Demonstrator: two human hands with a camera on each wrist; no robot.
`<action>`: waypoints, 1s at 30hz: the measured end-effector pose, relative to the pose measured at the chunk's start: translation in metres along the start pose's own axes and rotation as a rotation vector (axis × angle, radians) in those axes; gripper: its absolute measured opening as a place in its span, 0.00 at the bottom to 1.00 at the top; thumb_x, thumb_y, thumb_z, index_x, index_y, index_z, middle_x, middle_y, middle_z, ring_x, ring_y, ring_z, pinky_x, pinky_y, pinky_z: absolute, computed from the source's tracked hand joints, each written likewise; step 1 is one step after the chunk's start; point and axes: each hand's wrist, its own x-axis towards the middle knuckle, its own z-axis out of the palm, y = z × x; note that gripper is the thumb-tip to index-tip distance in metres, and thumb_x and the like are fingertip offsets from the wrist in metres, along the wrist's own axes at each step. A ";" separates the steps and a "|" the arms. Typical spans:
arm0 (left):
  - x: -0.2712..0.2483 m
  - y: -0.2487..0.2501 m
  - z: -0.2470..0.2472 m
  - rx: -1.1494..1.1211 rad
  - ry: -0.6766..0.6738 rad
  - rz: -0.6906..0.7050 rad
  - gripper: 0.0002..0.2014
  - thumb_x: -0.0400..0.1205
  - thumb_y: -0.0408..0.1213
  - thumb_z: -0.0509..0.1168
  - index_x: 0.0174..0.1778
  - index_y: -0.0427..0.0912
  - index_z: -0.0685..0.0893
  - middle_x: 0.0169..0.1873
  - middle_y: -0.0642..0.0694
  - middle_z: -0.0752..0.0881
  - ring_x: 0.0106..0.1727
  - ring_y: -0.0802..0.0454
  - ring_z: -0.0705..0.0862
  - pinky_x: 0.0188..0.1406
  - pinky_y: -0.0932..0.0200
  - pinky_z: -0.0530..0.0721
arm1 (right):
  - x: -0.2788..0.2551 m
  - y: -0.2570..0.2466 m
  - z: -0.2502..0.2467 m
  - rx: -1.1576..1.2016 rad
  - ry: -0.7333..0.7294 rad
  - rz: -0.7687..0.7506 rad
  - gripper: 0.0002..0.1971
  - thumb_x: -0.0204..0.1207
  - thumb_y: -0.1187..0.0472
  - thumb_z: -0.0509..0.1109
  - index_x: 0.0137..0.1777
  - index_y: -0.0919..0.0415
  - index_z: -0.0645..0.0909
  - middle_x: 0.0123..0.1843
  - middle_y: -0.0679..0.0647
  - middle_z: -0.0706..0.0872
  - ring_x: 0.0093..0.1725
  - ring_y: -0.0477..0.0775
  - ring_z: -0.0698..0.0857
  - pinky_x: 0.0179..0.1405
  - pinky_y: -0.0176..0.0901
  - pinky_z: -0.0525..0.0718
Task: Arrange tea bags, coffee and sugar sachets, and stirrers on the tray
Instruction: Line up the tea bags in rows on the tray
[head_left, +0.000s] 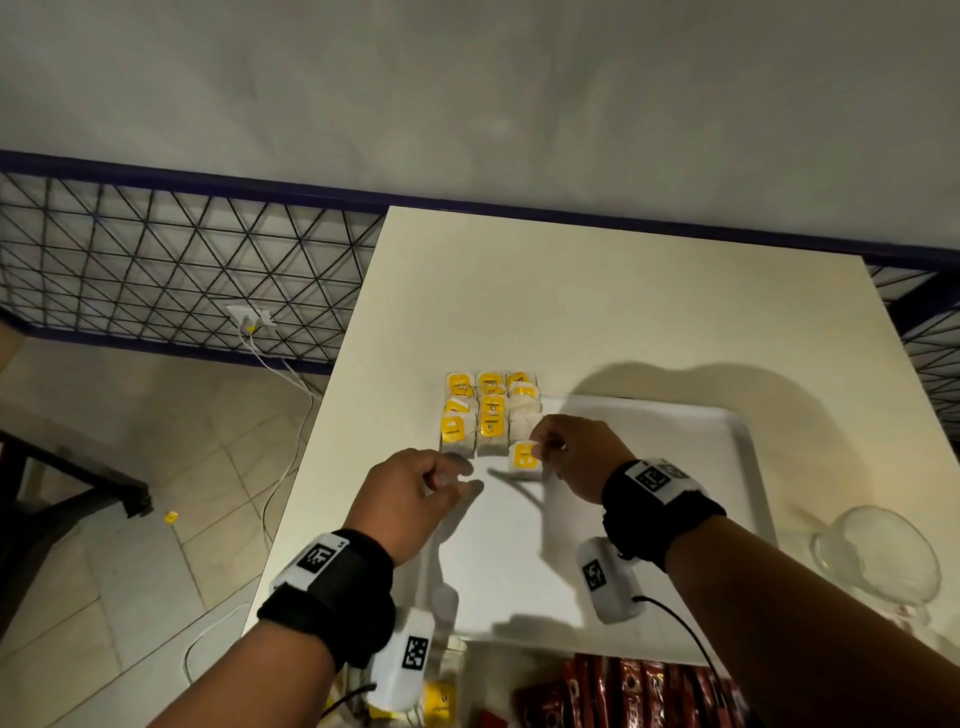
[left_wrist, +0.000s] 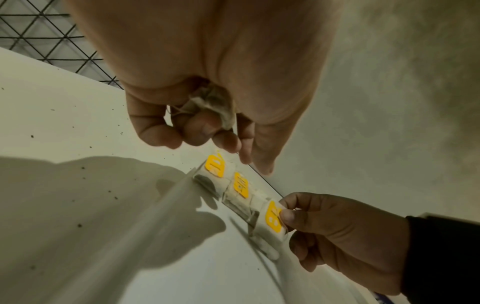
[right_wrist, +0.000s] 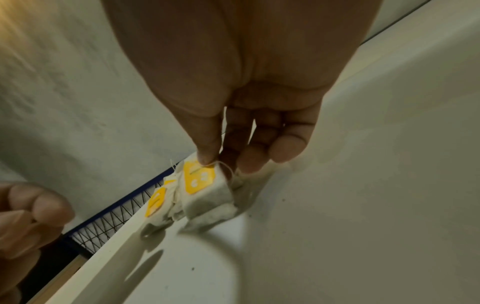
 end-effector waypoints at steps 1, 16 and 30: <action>0.000 0.000 0.000 0.001 0.005 0.001 0.18 0.75 0.34 0.74 0.33 0.66 0.82 0.37 0.54 0.85 0.40 0.64 0.80 0.38 0.77 0.72 | 0.002 0.001 0.001 -0.003 0.021 0.000 0.03 0.79 0.58 0.68 0.44 0.50 0.81 0.37 0.45 0.82 0.42 0.51 0.81 0.42 0.38 0.73; -0.002 0.008 0.003 -0.140 0.006 -0.042 0.03 0.79 0.34 0.71 0.40 0.45 0.88 0.33 0.63 0.85 0.33 0.63 0.78 0.36 0.71 0.76 | 0.015 -0.001 0.004 -0.045 0.128 0.098 0.07 0.78 0.55 0.69 0.45 0.56 0.75 0.41 0.51 0.82 0.44 0.55 0.81 0.43 0.43 0.77; -0.011 0.036 0.006 -1.607 -0.150 -0.479 0.42 0.70 0.72 0.55 0.59 0.33 0.79 0.50 0.34 0.84 0.46 0.36 0.85 0.57 0.44 0.77 | -0.049 -0.060 0.016 0.084 0.157 -0.663 0.14 0.68 0.46 0.75 0.48 0.53 0.89 0.44 0.47 0.88 0.44 0.42 0.85 0.44 0.39 0.84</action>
